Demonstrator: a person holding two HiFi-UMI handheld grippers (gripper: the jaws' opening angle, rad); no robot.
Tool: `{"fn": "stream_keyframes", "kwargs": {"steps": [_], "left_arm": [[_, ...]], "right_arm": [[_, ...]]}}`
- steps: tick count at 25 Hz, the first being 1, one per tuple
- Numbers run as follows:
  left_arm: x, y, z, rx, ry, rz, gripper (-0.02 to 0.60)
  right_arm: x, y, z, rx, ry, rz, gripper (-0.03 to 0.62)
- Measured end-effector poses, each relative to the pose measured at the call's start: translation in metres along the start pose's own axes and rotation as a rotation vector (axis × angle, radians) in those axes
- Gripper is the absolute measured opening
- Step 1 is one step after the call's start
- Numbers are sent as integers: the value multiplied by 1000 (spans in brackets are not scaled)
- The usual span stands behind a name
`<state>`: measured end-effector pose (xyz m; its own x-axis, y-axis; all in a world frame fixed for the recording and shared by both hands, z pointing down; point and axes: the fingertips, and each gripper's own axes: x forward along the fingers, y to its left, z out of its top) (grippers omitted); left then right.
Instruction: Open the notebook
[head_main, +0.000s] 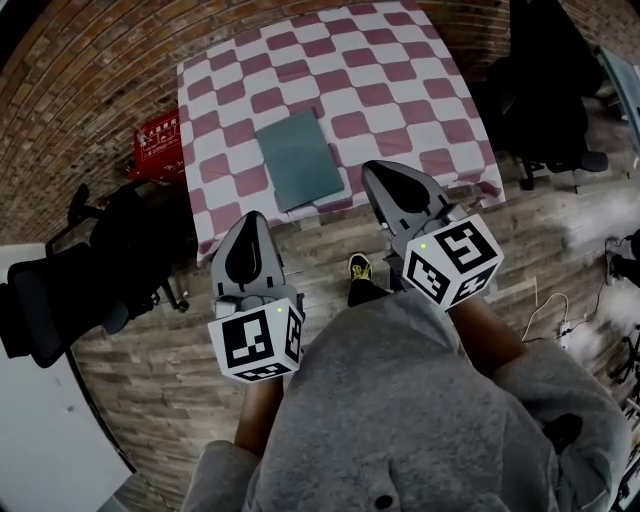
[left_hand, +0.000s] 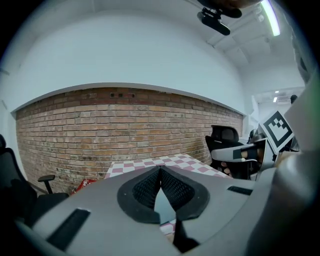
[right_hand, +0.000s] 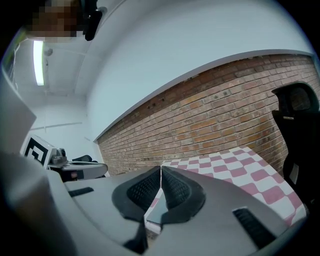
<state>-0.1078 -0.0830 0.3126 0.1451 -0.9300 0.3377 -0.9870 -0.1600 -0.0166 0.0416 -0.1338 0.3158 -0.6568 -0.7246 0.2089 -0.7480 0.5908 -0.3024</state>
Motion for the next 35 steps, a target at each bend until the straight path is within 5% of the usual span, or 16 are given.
{"fn": "stream_keyframes", "kwargs": {"steps": [18, 35], "left_arm": [[23, 11, 10, 54, 6, 98, 9], [42, 21, -21, 9, 82, 17, 9]], "right_arm": [[19, -27, 5, 26, 1, 53, 26], [49, -49, -69, 107, 194, 2, 26]]}}
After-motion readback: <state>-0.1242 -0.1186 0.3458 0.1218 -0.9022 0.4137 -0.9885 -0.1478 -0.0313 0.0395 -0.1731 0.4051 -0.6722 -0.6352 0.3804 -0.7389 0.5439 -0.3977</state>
